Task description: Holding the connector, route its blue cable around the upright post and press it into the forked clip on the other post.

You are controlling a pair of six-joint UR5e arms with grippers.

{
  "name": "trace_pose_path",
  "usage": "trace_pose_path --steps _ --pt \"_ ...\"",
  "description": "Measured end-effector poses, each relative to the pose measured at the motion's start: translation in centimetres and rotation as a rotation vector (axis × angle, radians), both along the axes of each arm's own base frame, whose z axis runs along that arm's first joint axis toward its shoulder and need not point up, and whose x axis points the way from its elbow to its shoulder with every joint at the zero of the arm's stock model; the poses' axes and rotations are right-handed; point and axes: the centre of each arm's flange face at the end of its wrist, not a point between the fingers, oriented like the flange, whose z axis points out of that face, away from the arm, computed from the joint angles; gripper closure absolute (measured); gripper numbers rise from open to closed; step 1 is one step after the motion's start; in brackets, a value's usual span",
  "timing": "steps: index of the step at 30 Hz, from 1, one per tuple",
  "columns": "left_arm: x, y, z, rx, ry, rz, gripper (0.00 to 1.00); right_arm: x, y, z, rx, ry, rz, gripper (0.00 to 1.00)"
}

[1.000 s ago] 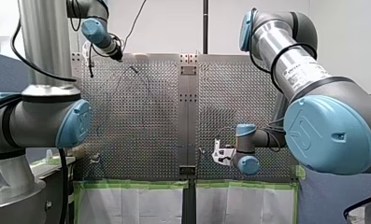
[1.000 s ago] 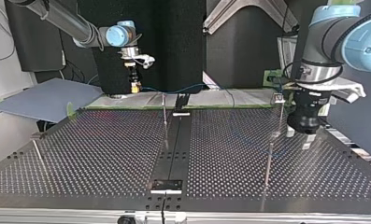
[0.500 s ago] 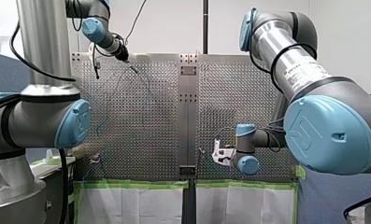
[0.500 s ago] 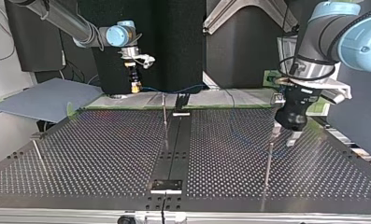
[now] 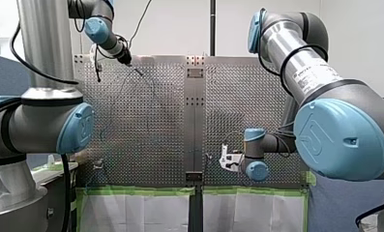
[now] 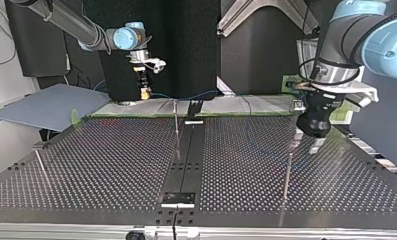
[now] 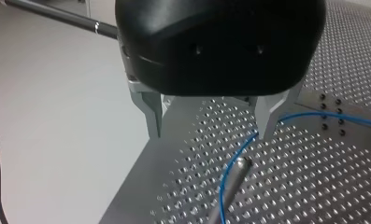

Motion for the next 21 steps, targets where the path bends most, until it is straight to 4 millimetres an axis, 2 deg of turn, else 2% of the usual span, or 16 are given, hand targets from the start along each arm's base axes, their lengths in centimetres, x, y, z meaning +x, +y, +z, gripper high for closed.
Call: trace_pose_path --steps 21 --pt "-1.8 1.2 -0.6 0.056 0.116 0.121 0.0 0.0 0.1 -0.1 0.004 0.007 0.002 1.0"
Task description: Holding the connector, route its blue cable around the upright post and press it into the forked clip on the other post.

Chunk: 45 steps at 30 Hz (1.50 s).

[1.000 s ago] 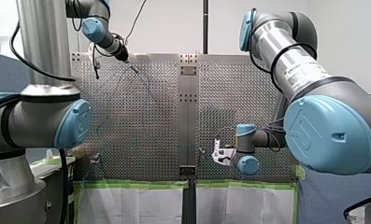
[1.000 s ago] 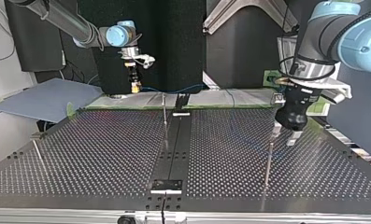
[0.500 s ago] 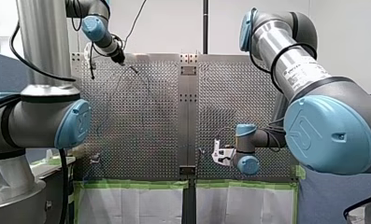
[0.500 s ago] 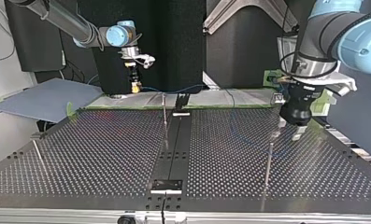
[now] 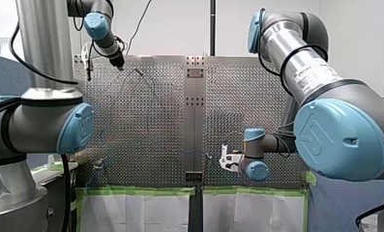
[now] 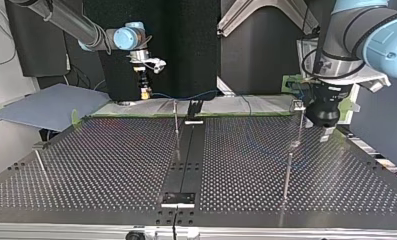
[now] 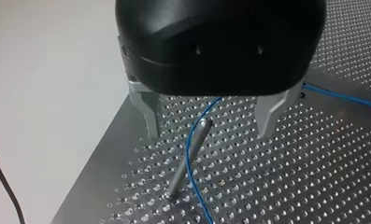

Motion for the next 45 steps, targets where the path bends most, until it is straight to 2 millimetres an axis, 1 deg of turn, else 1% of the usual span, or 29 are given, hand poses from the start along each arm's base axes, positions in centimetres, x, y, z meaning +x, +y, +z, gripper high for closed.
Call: trace_pose_path --steps 16,22,29,37,45 --pt "-0.4 0.1 0.1 0.004 0.01 0.006 0.0 0.0 0.1 -0.1 0.006 0.006 0.0 1.0" --pt "0.0 0.8 -0.1 0.017 -0.008 0.048 0.0 0.0 0.1 -0.1 0.007 0.007 0.0 1.0" --pt "1.4 1.6 -1.6 -0.001 -0.022 0.083 0.0 0.0 0.1 -0.1 0.004 0.005 0.0 1.0" --pt "3.5 1.1 -3.3 -0.061 -0.028 0.046 0.0 0.0 0.0 0.0 -0.001 0.003 0.0 1.0" --pt "5.9 0.6 -5.4 -0.131 -0.027 -0.004 0.0 0.0 0.0 0.0 -0.003 0.002 0.0 1.0"
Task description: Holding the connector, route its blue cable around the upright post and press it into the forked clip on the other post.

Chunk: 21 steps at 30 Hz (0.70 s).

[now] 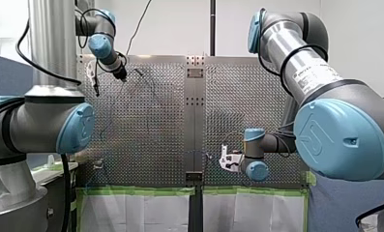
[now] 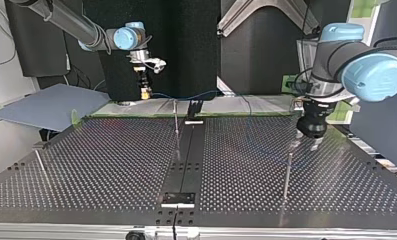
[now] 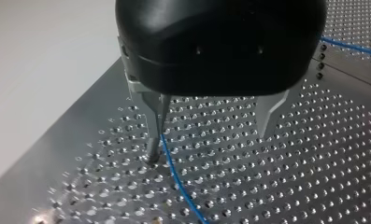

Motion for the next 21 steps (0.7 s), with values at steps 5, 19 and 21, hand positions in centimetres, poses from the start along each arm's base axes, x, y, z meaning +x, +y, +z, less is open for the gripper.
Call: trace_pose_path --steps 5,19,21 --pt "1.3 -0.2 -0.9 -0.051 -0.016 -0.031 0.0 0.0 0.0 0.0 0.0 0.0 0.0 1.0" --pt "3.1 0.7 -0.6 -0.154 -0.118 0.01 0.0 -0.2 -0.2 0.0 0.0 0.0 -0.005 1.0" --pt "3.6 0.7 -1.0 -0.171 -0.122 0.011 0.0 -0.3 -0.2 0.0 -0.001 0.0 -0.006 1.0"
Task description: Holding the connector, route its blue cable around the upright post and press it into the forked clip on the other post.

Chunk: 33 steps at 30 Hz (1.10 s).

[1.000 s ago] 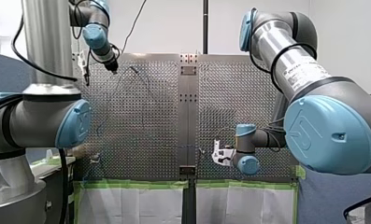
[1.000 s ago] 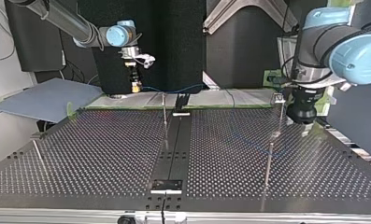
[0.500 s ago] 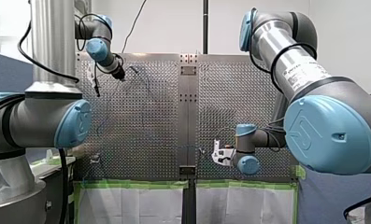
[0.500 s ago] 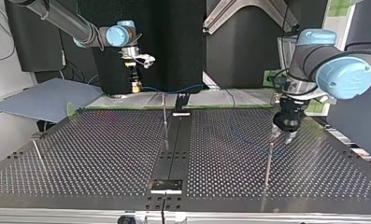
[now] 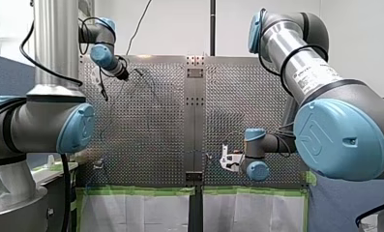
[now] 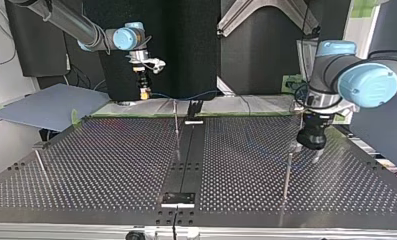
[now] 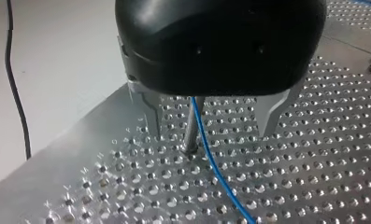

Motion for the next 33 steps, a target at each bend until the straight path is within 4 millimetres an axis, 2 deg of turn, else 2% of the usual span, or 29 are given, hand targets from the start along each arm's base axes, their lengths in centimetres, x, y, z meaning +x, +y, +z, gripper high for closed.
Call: trace_pose_path --steps 9,25,33 --pt "2.4 -0.1 -2.3 -0.053 -0.017 -0.003 0.0 -0.1 0.0 0.0 0.001 0.001 -0.002 1.0" --pt "4.0 0.6 -1.5 -0.096 -0.136 0.041 0.0 -0.1 -0.1 0.0 -0.001 0.004 -0.002 1.0" --pt "5.5 1.1 -1.3 -0.102 -0.197 0.067 0.0 -0.1 -0.1 0.0 -0.001 0.004 -0.002 1.0"
